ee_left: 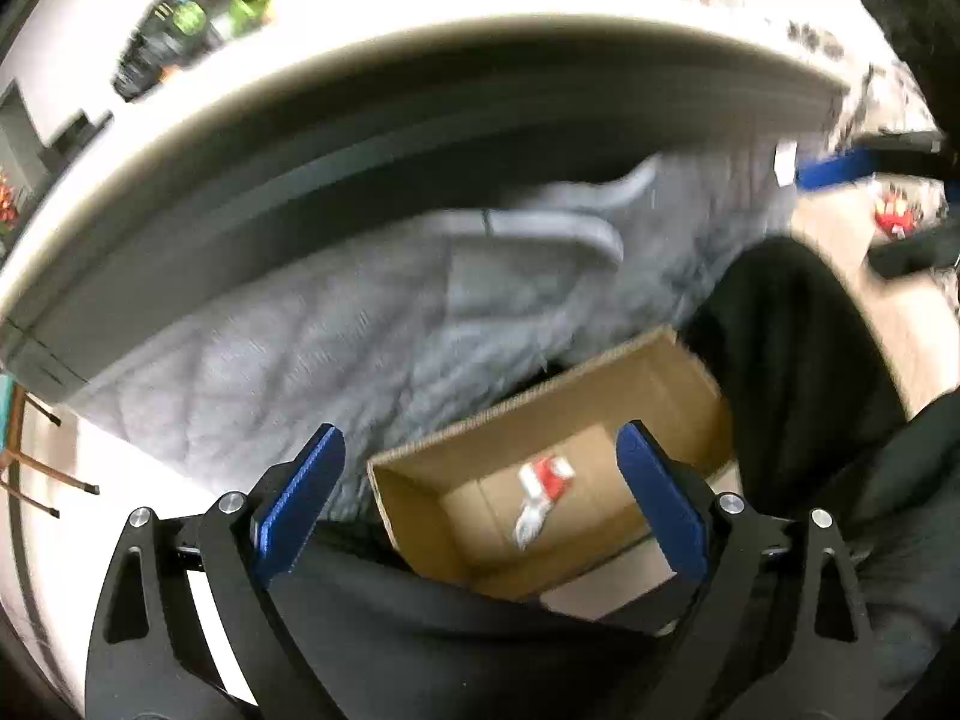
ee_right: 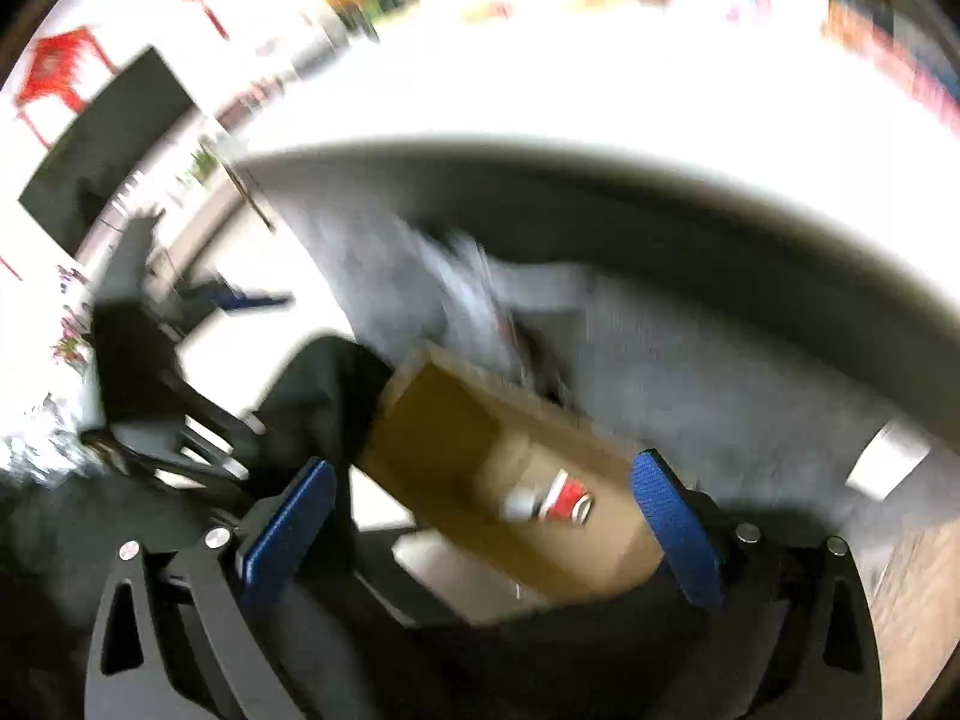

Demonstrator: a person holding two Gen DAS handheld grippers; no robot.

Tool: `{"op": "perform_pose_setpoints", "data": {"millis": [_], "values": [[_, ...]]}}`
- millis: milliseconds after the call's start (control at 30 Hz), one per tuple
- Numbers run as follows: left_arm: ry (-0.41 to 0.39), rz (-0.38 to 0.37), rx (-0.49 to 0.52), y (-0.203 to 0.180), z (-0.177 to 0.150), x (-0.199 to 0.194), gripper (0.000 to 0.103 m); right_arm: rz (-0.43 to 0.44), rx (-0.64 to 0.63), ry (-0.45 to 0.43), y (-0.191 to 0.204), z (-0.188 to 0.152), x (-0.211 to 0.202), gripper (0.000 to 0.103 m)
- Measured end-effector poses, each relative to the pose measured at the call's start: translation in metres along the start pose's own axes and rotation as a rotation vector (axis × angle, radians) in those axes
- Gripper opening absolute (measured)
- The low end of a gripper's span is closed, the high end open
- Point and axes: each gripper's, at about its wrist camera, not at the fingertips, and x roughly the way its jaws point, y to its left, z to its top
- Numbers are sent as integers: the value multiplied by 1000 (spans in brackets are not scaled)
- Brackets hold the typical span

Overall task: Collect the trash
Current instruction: 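Drop the tissue and paper cup into the cardboard box with both tools, then grasp white plastic bag with left tool while right tool grasps purple toy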

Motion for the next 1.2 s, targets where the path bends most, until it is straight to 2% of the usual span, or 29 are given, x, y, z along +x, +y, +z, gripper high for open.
{"op": "perform_pose_setpoints", "data": {"millis": [33, 100, 133, 200, 267, 333, 467, 500, 533, 567, 600, 633, 667, 800, 900, 967, 1100, 1200], "values": [[-24, -2, -8, 0, 5, -8, 90, -31, -38, -79, 1, 21, -21, 98], [-89, -2, -25, 4, 23, -30, 90, -105, -89, -167, -3, 49, -40, 98], [-117, -2, -34, 7, 32, -37, 90, -172, -124, -205, -10, 69, -43, 98], [-184, -19, -57, 9, 50, -54, 91, -243, -165, -217, -26, 96, -38, 98], [-235, -19, -74, 10, 63, -66, 91, -296, -204, -184, -46, 126, -15, 98], [-277, -18, -90, 7, 78, -74, 92, -325, -244, -109, -72, 156, 11, 98], [-305, -11, -107, 3, 95, -79, 92, -245, -237, 21, -114, 188, 56, 98], [-303, -9, -107, 1, 98, -72, 92, -228, -224, 42, -121, 190, 66, 97], [-299, -4, -106, 0, 100, -71, 92, -191, -193, 37, -128, 194, 68, 91], [-293, 3, -104, -1, 101, -69, 92, -181, -155, 12, -131, 197, 62, 63], [-285, 11, -100, -3, 104, -69, 92, -139, -133, 15, -134, 199, 57, 48], [-283, 12, -96, -3, 105, -68, 92, -67, -83, 4, -139, 199, 46, 28], [-283, 9, -91, -4, 107, -68, 92, -51, -55, -27, -140, 195, 36, 17], [-276, -20, -82, -7, 116, -57, 92, -69, -42, -83, -134, 174, 8, 16], [-283, -51, -93, -9, 131, -46, 92, -66, -3, -168, -135, 162, -12, 16], [-292, -61, -109, -9, 142, -41, 92, -36, 40, -244, -140, 151, -32, 16], [-334, -49, -118, -10, 173, -34, 92, -52, 53, -302, -130, 136, -50, 16], [-356, -7, -113, -11, 189, -28, 92, -46, 84, -330, -127, 120, -62, 16]]}}
